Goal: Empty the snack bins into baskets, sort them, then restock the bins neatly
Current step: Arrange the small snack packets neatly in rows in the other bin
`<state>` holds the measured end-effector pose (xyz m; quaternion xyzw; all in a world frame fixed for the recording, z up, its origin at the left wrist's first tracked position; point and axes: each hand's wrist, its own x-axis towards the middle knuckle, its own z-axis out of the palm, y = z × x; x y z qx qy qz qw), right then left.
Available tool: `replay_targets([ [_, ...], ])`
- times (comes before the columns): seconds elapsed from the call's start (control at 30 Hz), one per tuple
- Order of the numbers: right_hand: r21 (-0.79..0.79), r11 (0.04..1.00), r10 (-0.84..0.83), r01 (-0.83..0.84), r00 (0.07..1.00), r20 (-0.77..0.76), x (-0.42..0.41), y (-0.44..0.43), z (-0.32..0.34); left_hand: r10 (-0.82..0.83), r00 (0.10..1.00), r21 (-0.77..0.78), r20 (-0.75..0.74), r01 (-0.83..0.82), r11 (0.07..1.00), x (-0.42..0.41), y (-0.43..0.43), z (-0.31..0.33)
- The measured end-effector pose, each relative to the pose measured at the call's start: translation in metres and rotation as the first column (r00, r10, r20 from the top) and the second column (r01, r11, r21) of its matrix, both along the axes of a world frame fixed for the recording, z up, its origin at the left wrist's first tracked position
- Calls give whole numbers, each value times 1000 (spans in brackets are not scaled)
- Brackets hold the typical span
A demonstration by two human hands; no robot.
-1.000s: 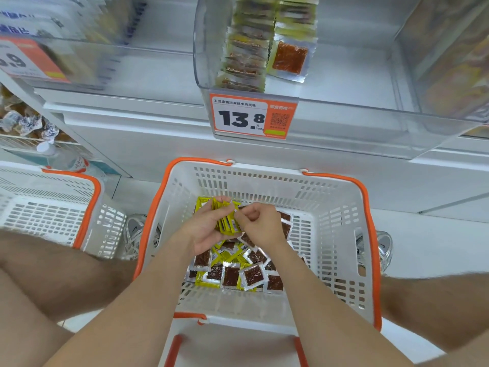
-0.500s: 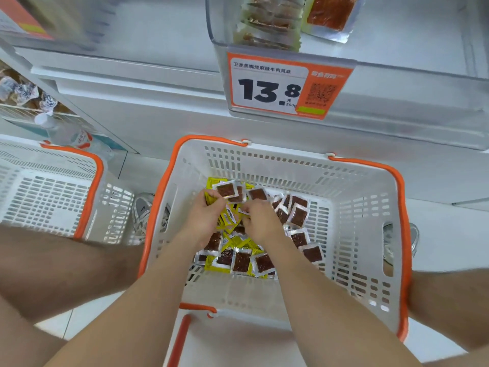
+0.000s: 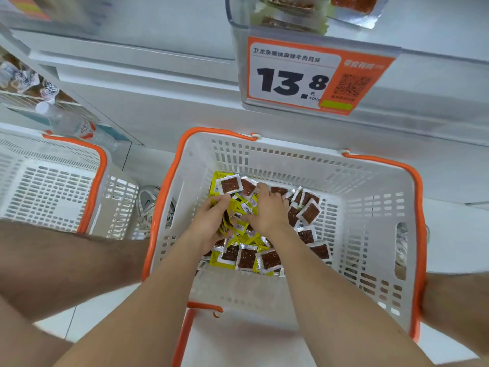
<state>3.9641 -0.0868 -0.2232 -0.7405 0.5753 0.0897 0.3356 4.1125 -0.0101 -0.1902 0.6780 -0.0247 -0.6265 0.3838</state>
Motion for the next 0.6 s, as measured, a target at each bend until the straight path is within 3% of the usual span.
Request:
replay_targets([
  [0.27,212,977,-76,28,971,224,-14,8,12,47,998,7,-37,-46,999,0,-7,10],
  [0.37,332,926,-285,178,907,309,-15,12,20,83,995,-16,-55,-84,996,0,-5,16],
  [0.43,407,831,-520,378,787,332,-14,13,27,94,994,-43,-58,-96,994,2,-3,20],
  [0.5,529,686,-718,499,583,380,-17,8,32,69,994,-75,-81,-75,994,2,-3,26],
  [0.6,743,543,-835,392,348,426,-17,-5,50,-10,984,-142,-177,-15,990,0,-7,41],
])
